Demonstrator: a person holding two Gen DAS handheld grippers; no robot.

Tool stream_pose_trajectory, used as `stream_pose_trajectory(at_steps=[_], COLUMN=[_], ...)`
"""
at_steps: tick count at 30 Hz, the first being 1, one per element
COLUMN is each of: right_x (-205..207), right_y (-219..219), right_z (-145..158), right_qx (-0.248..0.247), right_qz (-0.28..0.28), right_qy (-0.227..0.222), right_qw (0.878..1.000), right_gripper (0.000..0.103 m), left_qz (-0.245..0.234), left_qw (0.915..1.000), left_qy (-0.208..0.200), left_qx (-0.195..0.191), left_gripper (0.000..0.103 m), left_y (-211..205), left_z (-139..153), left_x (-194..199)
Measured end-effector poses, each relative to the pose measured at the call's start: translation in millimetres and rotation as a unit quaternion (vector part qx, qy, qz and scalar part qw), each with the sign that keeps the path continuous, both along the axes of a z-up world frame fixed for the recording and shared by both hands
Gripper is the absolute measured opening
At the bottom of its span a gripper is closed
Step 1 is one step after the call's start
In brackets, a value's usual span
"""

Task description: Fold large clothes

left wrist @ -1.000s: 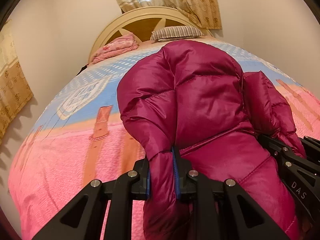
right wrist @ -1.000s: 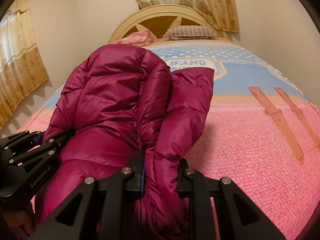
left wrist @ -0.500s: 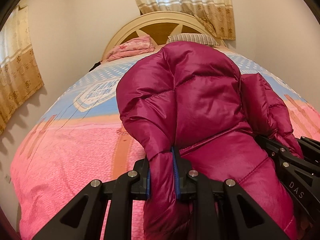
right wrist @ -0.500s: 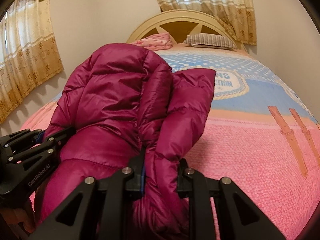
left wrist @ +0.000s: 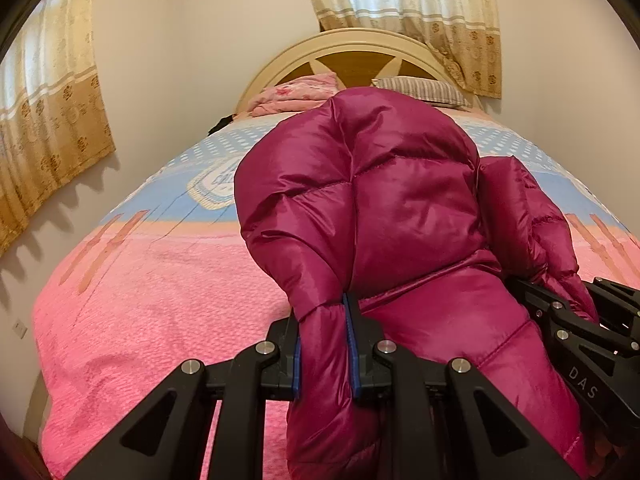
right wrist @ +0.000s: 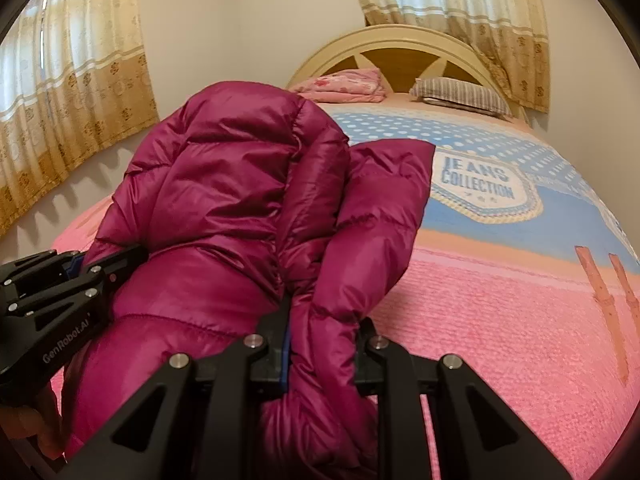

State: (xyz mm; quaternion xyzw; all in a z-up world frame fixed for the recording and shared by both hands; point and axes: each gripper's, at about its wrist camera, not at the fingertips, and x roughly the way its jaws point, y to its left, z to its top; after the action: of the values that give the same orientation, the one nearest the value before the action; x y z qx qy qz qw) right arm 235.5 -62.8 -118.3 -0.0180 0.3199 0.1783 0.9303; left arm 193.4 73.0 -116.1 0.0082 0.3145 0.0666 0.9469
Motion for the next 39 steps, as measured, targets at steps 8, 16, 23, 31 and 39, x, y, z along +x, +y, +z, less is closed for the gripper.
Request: stream_pose_trajectory(at_steps=[8, 16, 23, 31, 39], right_x=[2.7, 6.7, 9.7, 12.5, 15.3], right_y=[30.2, 58.7, 75.3, 85.5, 92.0], right_z=[-1.4, -3.7, -7.4, -11.8, -19.5], right_qx=[-0.008, -0.014, -0.018, -0.02, -0.023], right_qz=[0.028, 0.061, 0.085, 0.098, 0.102], right_qy=[0.0, 0.002, 0.008, 0.017, 0.029], right_qw=[1.0, 0.998, 0.996, 0.995, 0.994], right_gripper=[0.021, 0.021, 0.021, 0.021, 0.021], left_qz=[0.029, 0.061, 0.081, 0.093, 0.094], left_qw=[0.9996, 0.9981, 0.9966, 0.9954, 0.9949], left_qy=[0.0, 0.007, 0.016, 0.023, 0.036], left_qx=[-0.002, -0.003, -0.007, -0.002, -0.007], left_gripper=[0.018, 0.018, 0.018, 0.018, 0.018], left_y=[26.6, 57.6, 79.6, 90.2, 96.5], left_z=[-3.3, -7.7, -12.4, -19.0, -31.7], left_x=[-6.9, -13.1, -17.8, -19.3, -18.2])
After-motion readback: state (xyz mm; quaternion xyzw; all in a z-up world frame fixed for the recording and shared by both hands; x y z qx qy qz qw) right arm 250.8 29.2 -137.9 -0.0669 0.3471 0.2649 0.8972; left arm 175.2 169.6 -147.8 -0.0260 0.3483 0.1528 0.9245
